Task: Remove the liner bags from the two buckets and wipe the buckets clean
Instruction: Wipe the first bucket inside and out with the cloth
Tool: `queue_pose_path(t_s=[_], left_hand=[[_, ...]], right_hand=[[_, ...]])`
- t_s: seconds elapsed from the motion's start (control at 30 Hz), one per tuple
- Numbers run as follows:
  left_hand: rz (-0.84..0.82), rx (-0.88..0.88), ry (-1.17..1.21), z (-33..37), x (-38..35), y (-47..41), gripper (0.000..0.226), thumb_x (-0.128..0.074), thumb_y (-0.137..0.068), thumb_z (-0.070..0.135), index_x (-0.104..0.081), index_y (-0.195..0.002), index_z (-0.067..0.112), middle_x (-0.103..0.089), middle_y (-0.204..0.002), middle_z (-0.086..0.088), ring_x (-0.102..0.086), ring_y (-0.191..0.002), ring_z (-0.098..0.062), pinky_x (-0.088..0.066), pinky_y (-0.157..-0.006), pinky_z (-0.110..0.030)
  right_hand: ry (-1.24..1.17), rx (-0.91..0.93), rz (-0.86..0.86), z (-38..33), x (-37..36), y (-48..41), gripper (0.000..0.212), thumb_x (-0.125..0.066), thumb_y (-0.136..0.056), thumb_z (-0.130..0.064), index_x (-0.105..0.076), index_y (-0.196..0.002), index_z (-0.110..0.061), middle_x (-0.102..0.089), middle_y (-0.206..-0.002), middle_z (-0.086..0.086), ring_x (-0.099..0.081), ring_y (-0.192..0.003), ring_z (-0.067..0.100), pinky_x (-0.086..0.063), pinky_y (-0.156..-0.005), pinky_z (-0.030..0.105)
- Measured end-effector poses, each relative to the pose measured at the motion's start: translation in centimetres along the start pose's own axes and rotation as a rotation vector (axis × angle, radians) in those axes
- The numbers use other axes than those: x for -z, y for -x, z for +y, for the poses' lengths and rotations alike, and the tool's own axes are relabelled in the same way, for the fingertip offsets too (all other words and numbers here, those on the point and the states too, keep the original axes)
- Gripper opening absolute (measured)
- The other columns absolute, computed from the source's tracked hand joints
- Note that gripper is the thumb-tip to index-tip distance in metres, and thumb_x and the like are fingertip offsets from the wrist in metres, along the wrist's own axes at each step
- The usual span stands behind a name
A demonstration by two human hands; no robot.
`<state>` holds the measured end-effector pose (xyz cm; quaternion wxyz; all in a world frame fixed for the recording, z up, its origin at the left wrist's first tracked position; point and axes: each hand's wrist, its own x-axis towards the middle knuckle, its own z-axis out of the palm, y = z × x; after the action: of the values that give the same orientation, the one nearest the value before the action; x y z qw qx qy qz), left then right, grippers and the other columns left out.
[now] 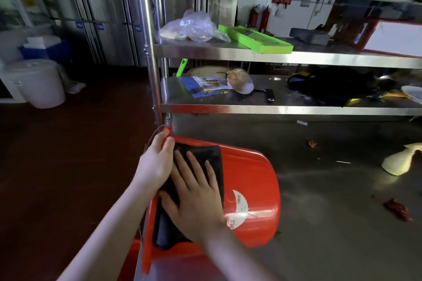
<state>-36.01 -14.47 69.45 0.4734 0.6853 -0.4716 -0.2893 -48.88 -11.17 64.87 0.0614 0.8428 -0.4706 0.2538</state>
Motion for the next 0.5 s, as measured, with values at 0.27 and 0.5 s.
queue_pose_path(t_s=[0.27, 0.5], left_hand=[[0.143, -0.141, -0.027, -0.2, -1.0, 2.4, 0.037, -0.034, -0.103, 0.038, -0.043, -0.138, 0.037, -0.061, -0.058, 0.003, -0.051, -0.042, -0.006, -0.043, -0.045, -0.029], [0.118, -0.249, 0.070, -1.9, -2.1, 5.1, 0.039, -0.033, -0.103, 0.037, -0.036, -0.140, 0.046, -0.047, -0.045, 0.005, -0.037, -0.037, -0.005, -0.033, -0.037, -0.022]], right_hand=[[0.029, -0.267, -0.002, 9.8, 0.9, 0.1, 0.061, -0.034, -0.093, -0.059, -0.044, -0.145, -0.027, -0.041, -0.152, -0.001, -0.035, -0.142, 0.021, -0.028, -0.114, 0.043], [-0.009, -0.702, -0.255, 12.7, 1.5, -5.6, 0.059, -0.024, -0.094, -0.063, -0.042, -0.141, -0.031, -0.037, -0.152, -0.005, -0.027, -0.142, 0.018, -0.021, -0.113, 0.044]])
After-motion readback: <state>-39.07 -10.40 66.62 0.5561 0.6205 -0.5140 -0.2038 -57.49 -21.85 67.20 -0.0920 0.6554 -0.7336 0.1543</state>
